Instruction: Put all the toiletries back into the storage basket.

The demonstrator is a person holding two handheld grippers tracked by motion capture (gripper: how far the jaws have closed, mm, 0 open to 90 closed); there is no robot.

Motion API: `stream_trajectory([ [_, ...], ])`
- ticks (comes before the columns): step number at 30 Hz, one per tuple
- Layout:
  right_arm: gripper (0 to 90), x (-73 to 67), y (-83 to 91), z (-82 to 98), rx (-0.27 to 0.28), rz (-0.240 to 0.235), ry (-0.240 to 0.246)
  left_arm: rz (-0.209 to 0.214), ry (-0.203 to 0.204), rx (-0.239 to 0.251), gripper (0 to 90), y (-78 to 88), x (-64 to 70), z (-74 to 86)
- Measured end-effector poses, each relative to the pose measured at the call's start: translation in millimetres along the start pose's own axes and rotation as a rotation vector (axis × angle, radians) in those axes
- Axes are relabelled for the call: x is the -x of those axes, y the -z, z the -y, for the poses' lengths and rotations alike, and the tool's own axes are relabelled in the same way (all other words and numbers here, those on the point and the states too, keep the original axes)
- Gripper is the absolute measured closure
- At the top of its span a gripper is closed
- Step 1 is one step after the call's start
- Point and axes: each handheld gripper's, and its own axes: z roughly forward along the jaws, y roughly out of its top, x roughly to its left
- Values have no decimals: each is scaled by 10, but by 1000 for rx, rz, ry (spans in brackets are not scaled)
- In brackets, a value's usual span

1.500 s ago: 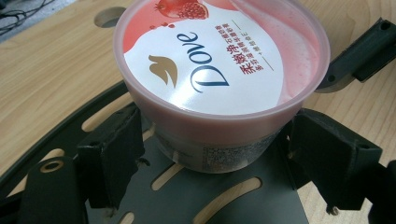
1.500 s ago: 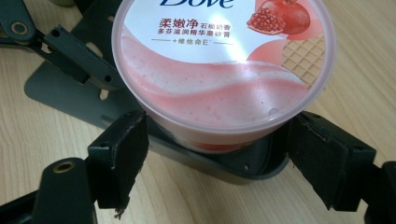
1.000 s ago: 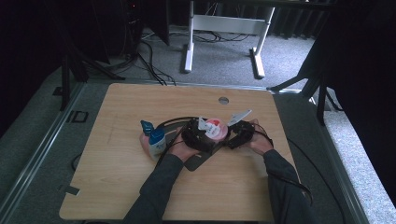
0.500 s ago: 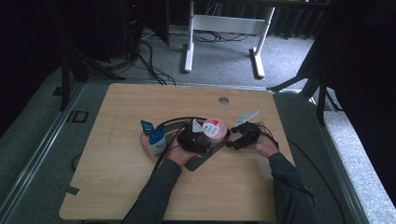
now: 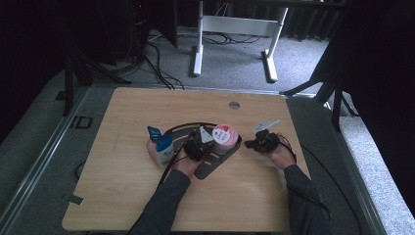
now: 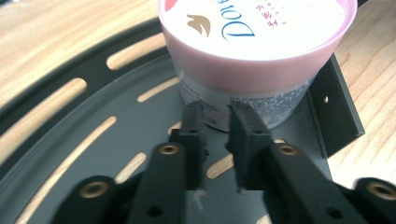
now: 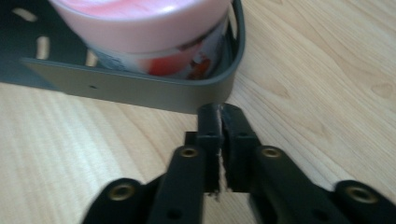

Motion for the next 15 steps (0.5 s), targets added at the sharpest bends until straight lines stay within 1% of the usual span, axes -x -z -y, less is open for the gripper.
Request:
stream_trajectory([
  [1,900,0,-15,-3,-6,4,-6,-16,-2,-4,825,0,10,-7],
  [2,900,1,-32,-9,-14,13,-11,-40,-1,-8,880,-6,18,-13],
  [3,900,5,-48,-14,-21,19,-16,-55,11,-10,896,-16,17,-19],
  [4,900,13,-63,-16,-25,13,-24,-72,22,-9,900,-27,12,-24],
  [5,900,18,-78,-18,-29,20,-29,-87,39,-9,900,-39,6,-31],
  [7,900,43,-102,-20,-28,32,-53,-93,72,-7,900,-54,-9,-54],
  [8,900,52,-109,-22,-27,37,-63,-101,81,-5,900,-64,-5,-68],
  [9,900,62,-117,-25,-27,42,-71,-99,89,-6,900,-73,-10,-82],
  [10,900,71,-127,-28,-29,48,-74,-95,98,-3,900,-85,-14,-94],
  [12,900,78,-150,-36,-35,57,-73,-104,108,-11,900,-111,-19,-110],
  [14,900,77,-177,-40,-41,63,-69,-89,135,0,900,-126,-40,-106],
  [15,900,78,-188,-43,-44,65,-68,-88,141,3,900,-131,-50,-104],
])
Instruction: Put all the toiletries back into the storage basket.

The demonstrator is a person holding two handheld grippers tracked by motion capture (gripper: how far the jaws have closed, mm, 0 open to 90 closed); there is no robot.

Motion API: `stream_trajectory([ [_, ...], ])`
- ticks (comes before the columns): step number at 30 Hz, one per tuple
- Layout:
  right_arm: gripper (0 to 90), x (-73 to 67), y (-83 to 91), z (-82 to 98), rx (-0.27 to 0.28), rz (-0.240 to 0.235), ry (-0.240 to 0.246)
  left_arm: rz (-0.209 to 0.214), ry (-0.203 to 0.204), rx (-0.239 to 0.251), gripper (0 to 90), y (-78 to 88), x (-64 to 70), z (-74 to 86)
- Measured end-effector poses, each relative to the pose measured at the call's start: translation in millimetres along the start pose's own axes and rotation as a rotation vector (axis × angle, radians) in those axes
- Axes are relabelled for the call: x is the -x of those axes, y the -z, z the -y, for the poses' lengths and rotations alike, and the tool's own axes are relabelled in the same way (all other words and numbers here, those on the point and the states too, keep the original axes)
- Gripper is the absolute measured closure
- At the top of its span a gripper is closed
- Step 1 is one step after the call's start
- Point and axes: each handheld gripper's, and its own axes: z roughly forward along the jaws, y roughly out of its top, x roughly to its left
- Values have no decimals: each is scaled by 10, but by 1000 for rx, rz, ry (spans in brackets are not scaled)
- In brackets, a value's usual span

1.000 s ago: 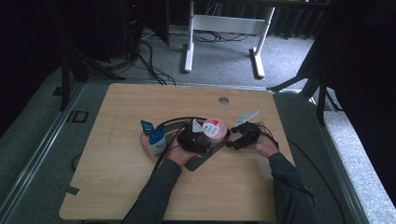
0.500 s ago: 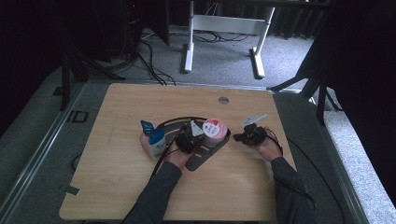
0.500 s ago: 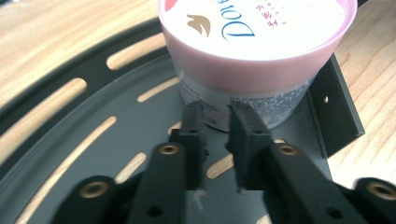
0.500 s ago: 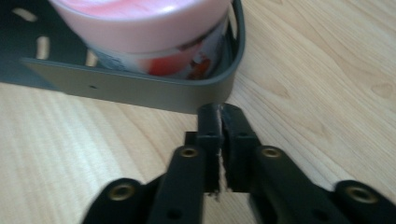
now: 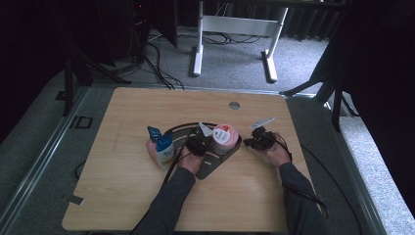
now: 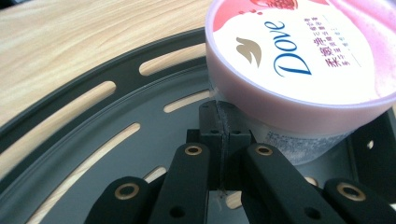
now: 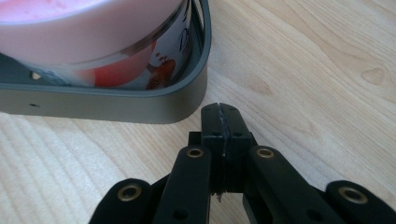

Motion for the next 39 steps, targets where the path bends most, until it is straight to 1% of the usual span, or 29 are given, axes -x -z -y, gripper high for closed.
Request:
stream_trajectory([
  [3,900,-8,-30,-19,1,-2,4,-1,5,-1,900,-21,-12,-12],
  [5,900,-31,-49,-38,-2,-8,22,3,9,1,900,-33,-14,-21],
  [7,900,-47,-57,-55,-12,2,35,9,12,2,900,-43,-8,-28],
  [8,900,-42,-57,-54,-11,-3,35,14,19,7,900,-52,0,-32],
  [9,900,-35,-54,-51,-10,-8,38,14,17,4,900,-56,4,-35],
  [10,900,-34,-51,-47,-10,-12,35,10,23,3,900,-65,10,-39],
  [13,900,-43,-41,-38,-11,-5,46,21,37,5,900,-82,3,-34],
  [16,900,-36,-37,-24,-6,-13,43,26,38,6,900,-91,-8,-31],
  [18,900,-35,-37,-25,-7,-12,41,26,50,14,895,-103,-13,-27],
  [20,900,-44,-44,-26,-9,-4,37,13,49,4,850,-101,-19,-18],
  [22,898,-53,-41,-17,-3,1,30,15,51,2,807,-81,-18,3],
  [24,882,-64,-29,0,1,5,24,30,38,-4,782,-43,-17,23],
  [26,860,-83,-27,28,-9,1,30,44,30,-3,748,0,-16,42],
  [28,845,-122,-4,60,-4,1,40,79,45,14,710,50,-27,62],
  [30,835,-156,21,91,1,9,49,97,45,19,695,98,-13,67],
  [32,827,-188,51,121,12,8,50,114,26,14,678,140,21,68],
  [33,821,-208,67,136,17,6,50,138,15,14,667,157,41,70],
  [34,815,-229,82,152,22,8,57,154,-12,9,658,176,58,72],
  [35,809,-255,94,170,25,6,55,151,-28,5,652,189,79,69],
  [37,806,-321,102,214,30,4,65,165,-30,5,651,211,86,63],
  [39,805,-373,110,262,46,-7,62,174,-34,3,641,229,91,68],
])
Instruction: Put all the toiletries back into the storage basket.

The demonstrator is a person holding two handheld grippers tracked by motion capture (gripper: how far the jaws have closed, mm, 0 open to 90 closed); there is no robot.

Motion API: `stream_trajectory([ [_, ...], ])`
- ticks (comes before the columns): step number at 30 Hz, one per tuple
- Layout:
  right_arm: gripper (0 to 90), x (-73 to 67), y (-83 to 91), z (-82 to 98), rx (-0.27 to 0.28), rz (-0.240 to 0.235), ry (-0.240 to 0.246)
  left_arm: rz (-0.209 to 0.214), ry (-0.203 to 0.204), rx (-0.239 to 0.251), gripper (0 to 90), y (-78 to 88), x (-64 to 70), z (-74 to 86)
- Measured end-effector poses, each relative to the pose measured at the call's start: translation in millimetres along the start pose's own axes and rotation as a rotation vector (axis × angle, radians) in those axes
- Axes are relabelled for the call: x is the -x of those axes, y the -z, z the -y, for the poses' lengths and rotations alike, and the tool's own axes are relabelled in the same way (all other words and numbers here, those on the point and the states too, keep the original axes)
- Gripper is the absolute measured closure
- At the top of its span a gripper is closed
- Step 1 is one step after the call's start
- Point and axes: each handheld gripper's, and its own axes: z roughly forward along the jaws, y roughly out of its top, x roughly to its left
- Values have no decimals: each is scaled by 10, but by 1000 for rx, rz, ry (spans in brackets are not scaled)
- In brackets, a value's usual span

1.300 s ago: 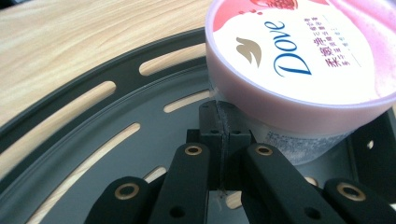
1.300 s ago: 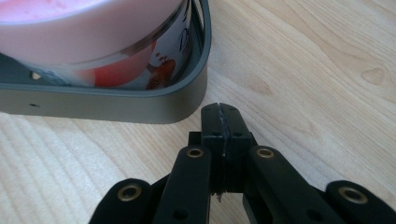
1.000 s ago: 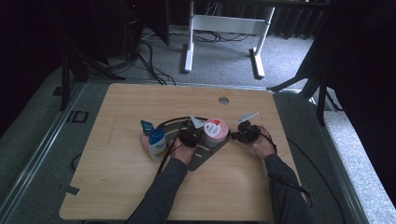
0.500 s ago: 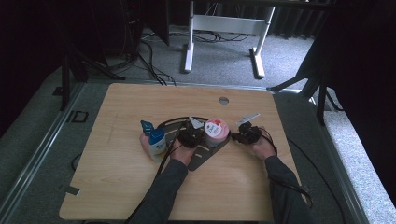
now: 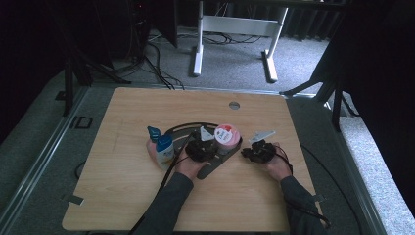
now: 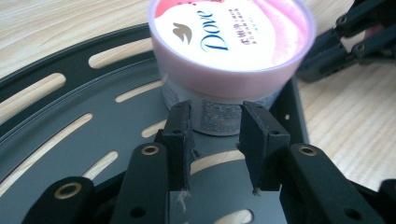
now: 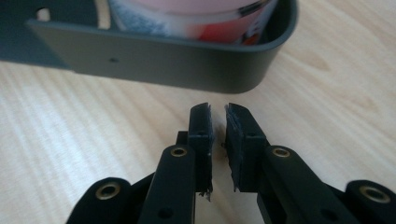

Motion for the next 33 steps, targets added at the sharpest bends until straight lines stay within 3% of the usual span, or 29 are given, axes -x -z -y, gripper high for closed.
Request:
stream_trajectory([
  [8,767,-152,71,123,25,32,-33,62,-21,-34,610,105,54,99],
  [18,715,-265,114,277,100,28,-97,108,-48,-35,605,259,149,208],
  [25,692,-341,118,309,118,40,-87,124,-89,-41,604,376,217,296],
  [33,637,-386,110,343,145,49,-97,140,-100,-58,598,513,211,417],
])
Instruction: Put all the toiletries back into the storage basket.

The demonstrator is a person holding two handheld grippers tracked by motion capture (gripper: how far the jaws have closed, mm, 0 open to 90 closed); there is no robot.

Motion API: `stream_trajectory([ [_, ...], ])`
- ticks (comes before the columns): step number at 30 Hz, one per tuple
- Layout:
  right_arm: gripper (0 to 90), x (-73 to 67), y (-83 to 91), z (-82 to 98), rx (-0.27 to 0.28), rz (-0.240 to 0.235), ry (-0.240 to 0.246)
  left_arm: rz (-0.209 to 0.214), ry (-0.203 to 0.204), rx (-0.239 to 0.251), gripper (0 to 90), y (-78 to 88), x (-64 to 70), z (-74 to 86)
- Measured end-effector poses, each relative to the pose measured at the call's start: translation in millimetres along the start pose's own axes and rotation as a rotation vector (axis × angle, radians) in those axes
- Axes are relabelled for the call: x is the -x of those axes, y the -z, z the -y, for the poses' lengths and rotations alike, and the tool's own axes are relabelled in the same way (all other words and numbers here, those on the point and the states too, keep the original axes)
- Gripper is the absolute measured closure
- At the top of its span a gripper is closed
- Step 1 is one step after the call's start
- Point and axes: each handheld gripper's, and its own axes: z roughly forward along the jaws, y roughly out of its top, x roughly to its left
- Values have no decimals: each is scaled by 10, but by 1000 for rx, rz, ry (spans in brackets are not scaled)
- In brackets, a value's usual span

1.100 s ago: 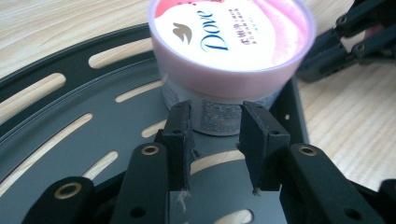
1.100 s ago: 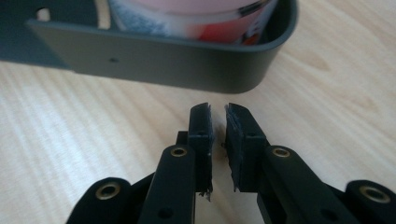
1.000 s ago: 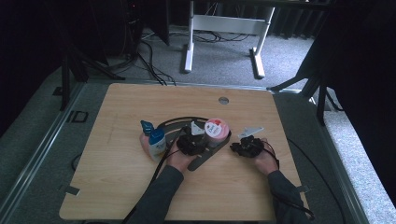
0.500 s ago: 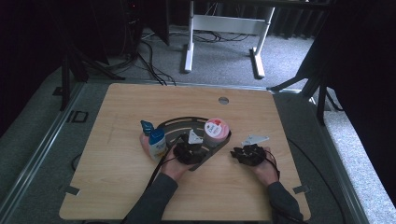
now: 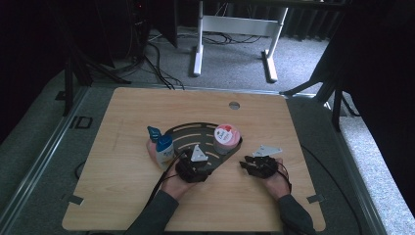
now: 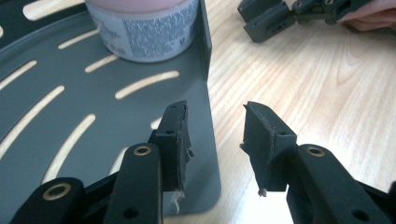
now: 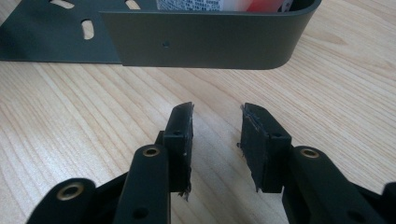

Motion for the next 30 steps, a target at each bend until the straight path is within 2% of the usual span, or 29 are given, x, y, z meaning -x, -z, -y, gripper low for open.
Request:
stream_trajectory([
  [2,633,-1,0,3,2,-1,-1,-2,0,-3,589,17,-5,15],
  [5,625,6,-3,21,17,-5,-7,17,1,-17,559,88,-36,56],
  [12,604,5,-6,19,17,-9,-6,10,-18,-26,563,213,-71,104],
  [20,587,18,-6,19,18,-23,-14,36,-33,-11,565,346,-80,118],
  [24,581,18,-6,18,18,-24,-12,59,-36,-21,560,406,-99,114],
  [30,575,15,-7,18,18,-26,-8,63,-45,-33,554,487,-100,133],
])
